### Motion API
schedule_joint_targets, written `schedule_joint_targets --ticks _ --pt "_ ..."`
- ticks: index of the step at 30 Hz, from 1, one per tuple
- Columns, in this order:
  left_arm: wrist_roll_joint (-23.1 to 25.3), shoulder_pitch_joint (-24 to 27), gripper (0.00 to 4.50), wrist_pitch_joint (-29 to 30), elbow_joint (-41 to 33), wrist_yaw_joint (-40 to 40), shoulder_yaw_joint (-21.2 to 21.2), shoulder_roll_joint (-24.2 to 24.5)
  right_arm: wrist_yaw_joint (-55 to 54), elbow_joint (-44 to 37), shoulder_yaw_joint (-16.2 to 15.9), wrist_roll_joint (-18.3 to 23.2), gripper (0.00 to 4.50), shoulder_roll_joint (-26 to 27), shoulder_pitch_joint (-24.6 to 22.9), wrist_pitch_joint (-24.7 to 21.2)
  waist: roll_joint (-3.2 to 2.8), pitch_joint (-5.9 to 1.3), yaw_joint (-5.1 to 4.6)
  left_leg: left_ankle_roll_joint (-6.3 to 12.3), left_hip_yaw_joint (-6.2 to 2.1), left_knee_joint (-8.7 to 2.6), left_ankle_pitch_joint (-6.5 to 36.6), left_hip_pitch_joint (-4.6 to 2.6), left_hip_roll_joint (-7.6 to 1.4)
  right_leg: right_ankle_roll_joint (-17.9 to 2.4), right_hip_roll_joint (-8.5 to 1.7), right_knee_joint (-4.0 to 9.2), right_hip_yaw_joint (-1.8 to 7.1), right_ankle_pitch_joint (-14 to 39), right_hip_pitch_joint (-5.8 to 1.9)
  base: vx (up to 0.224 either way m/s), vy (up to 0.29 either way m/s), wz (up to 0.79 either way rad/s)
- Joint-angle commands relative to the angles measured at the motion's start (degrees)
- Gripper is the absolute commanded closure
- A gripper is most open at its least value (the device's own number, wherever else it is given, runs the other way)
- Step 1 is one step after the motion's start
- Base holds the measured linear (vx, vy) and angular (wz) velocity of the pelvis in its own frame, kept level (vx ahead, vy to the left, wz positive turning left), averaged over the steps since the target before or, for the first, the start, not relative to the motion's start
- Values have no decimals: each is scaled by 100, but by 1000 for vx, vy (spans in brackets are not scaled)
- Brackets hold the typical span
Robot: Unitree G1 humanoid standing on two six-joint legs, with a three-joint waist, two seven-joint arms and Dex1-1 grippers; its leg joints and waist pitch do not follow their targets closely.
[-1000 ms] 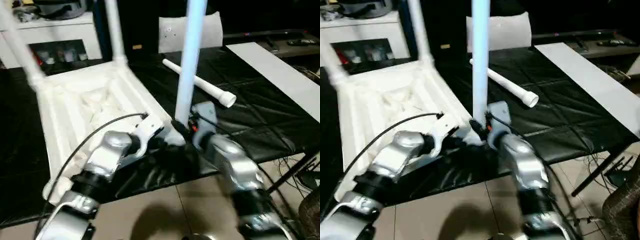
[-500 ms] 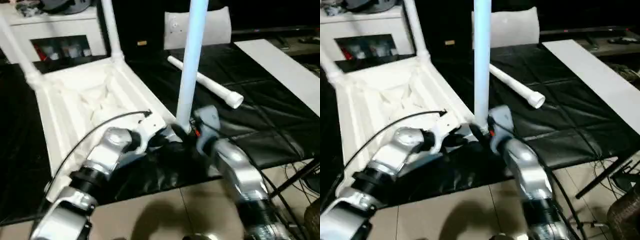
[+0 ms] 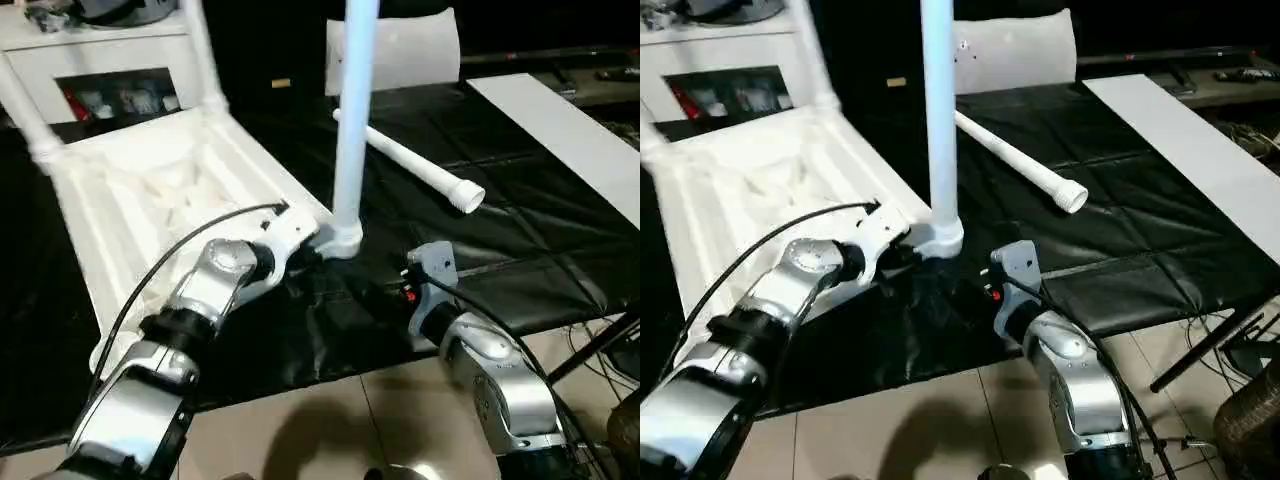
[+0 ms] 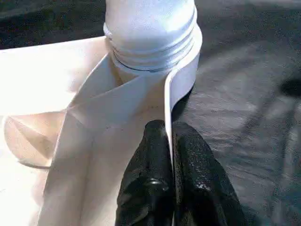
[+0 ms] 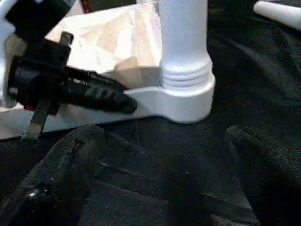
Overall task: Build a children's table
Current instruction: Rotate leg to tighten, then move to table
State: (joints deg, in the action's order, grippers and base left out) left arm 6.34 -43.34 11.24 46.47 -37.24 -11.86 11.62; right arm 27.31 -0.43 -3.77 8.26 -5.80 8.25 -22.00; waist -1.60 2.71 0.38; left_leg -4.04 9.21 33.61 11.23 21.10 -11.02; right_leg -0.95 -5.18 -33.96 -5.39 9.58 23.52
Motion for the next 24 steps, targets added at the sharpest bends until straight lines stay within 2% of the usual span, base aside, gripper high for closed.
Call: schedule_joint_targets --ticks 1,7,8,9,10,12,13,14,15,17,19,21,22,23,24 --pt "-139 -265 450 -76 -25 545 354 -27 -19 -184 -51 -32 4 -20 -71 -76 -61 -421 67 460 -38 -318 573 30 -118 -1352 -294 330 263 297 -453 0 0 0" --pt "-208 -518 450 -114 409 1014 528 -177 -148 -86 -159 -107 4 25 -81 46 -21 -415 77 516 -26 -305 580 34 -111 -1401 -296 341 260 303 -454 0 0 0" --pt "-228 -548 450 -181 455 1077 561 -196 -179 -55 -164 -113 4 40 -61 65 -7 -410 76 527 -24 -307 586 32 -112 -1399 -294 345 259 332 -450 0 0 0" --pt "-251 -575 450 -332 506 1086 595 -220 -211 -24 -168 -117 4 58 -26 75 -18 -413 82 536 -24 -304 585 25 -112 -1396 -293 344 258 362 -448 0 0 0" --pt "-298 -584 450 -513 535 1024 626 -246 -232 10 -173 -122 4 79 8 111 8 -417 79 568 -25 -301 534 34 -111 -1406 -294 341 260 310 -451 0 0 0" --pt "-399 -589 450 -782 570 857 692 -294 -226 23 -219 -163 4 64 42 169 -3 -419 86 599 -21 -295 497 27 -114 -1433 -298 335 263 255 -448 0 0 0" --pt "-448 -584 406 -861 571 775 718 -310 -208 24 -251 -193 0 41 50 197 11 -427 94 618 -16 -292 495 16 -120 -1453 -296 327 267 214 -441 0 0 0" --pt "-519 -574 395 -1103 529 716 763 -336 -218 32 -223 -127 0 51 44 60 43 -428 102 632 -14 -291 480 15 -121 -1473 -293 316 268 180 -439 0 0 0" --pt "-610 -568 395 -1130 487 607 814 -362 -206 29 -212 -106 0 45 41 67 18 -431 134 665 -14 -287 456 7 -125 -1511 -304 303 274 130 -435 0 0 0" --pt "-706 -563 388 -1150 441 556 884 -393 -225 21 -194 -102 0 51 28 81 31 -430 201 706 -9 -282 393 5 -155 -1587 -318 279 281 -20 -418 0 0 0" --pt "-870 -558 359 -1315 392 604 1071 -451 -395 35 -115 -167 0 76 15 166 56 -392 227 652 8 -303 619 -13 -158 -1508 -313 315 276 324 -399 0 0 0" --pt "-1029 -498 353 -1354 289 507 1206 -487 -456 56 -70 -160 0 99 31 233 19 -362 252 510 17 -324 849 -32 -149 -1367 -317 362 276 829 -390 0 0 0" --pt "-1029 -498 352 -1354 289 507 1206 -487 -456 56 -70 -160 0 99 31 233 38 -354 254 442 23 -333 968 -37 -146 -1243 -318 402 277 1107 -389 0 0 0" --pt "-1159 -422 333 -1305 146 507 1314 -492 -478 51 -61 -151 0 108 45 261 36 -355 263 411 17 -341 987 -41 -152 -1188 -324 408 276 1214 -391 0 0 0" --pt "-1203 -273 333 -1258 -104 700 1421 -426 -458 -16 -45 -81 0 136 43 242 2 -352 268 367 12 -347 1004 -40 -158 -1153 -329 405 278 1292 -390 0 0 0"
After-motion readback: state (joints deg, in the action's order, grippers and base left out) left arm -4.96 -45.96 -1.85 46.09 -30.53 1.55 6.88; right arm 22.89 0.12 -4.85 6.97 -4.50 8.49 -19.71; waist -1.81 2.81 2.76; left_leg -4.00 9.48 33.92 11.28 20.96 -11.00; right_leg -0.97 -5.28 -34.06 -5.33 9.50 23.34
